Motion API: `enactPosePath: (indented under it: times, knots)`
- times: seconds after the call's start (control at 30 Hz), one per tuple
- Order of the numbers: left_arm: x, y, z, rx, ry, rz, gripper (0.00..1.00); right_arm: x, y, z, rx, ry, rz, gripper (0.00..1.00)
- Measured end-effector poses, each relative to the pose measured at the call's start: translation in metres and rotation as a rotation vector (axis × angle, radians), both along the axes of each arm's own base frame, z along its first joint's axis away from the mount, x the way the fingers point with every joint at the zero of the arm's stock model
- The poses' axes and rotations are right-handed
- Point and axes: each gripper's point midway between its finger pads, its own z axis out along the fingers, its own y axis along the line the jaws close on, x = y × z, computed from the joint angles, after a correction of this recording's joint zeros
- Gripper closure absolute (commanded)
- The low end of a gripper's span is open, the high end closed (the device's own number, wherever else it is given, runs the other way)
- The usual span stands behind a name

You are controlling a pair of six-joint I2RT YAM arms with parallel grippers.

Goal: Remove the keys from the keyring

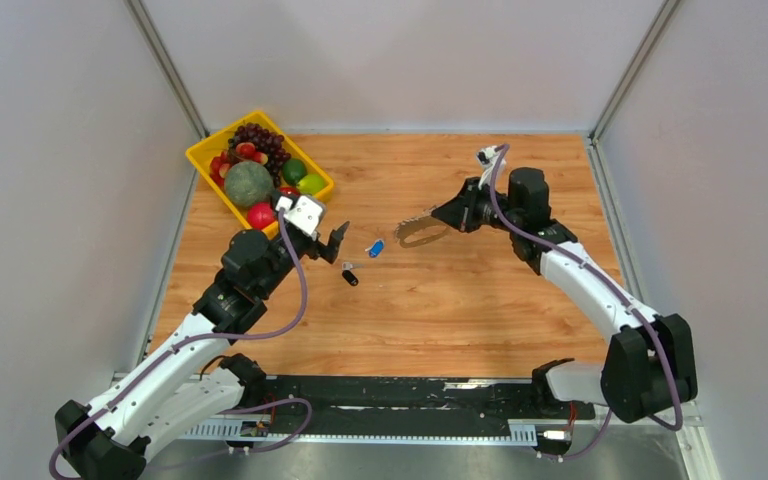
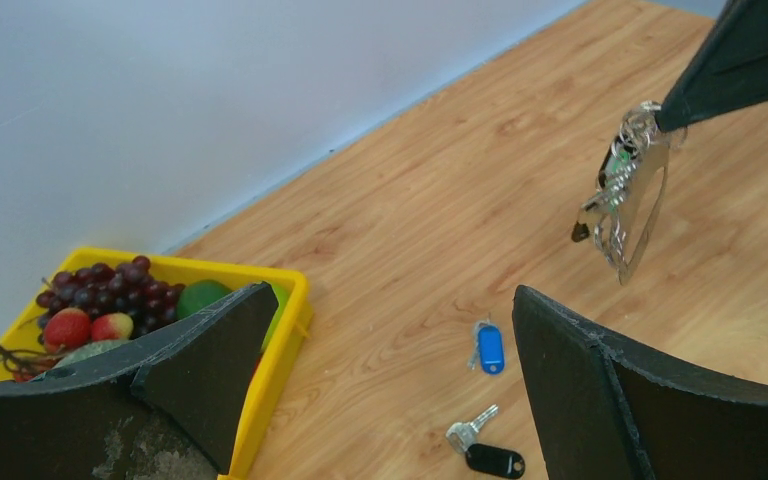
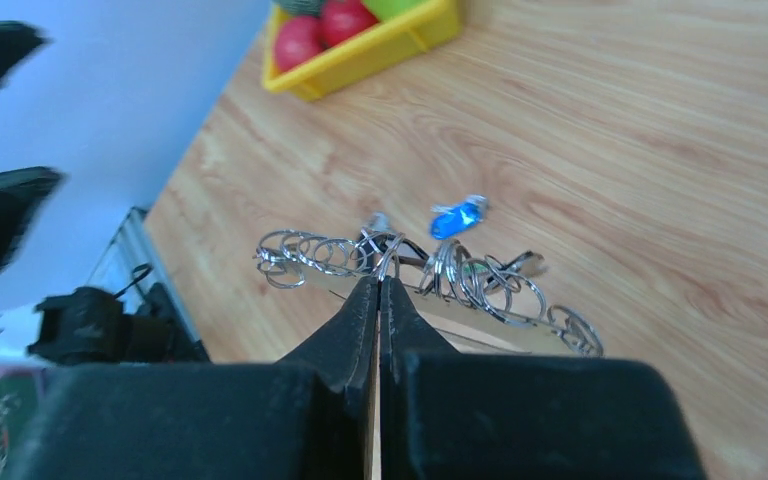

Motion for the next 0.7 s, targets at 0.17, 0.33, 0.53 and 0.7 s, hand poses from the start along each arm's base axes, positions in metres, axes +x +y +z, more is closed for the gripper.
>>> enactPosePath:
  times: [0.17, 0.33, 0.53, 0.7]
  knots:
    - [-0.006, -0.01, -0.004, 0.02, 0.005, -0.069, 0.0, -0.027, 0.014, 0.043, 0.09, -0.114, 0.154, 1.0]
    - [-0.008, -0.016, -0.006, 0.029, 0.009, -0.102, 0.0, -0.055, 0.021, 0.078, 0.146, -0.215, 0.274, 1.0]
    - [-0.013, -0.027, -0.011, 0.036, 0.019, -0.173, 0.0, -0.075, 0.024, 0.096, 0.183, -0.258, 0.357, 1.0]
    - [-0.028, -0.045, -0.01, 0.028, 0.022, -0.303, 0.0, -0.087, 0.026, 0.103, 0.2, -0.266, 0.412, 1.0]
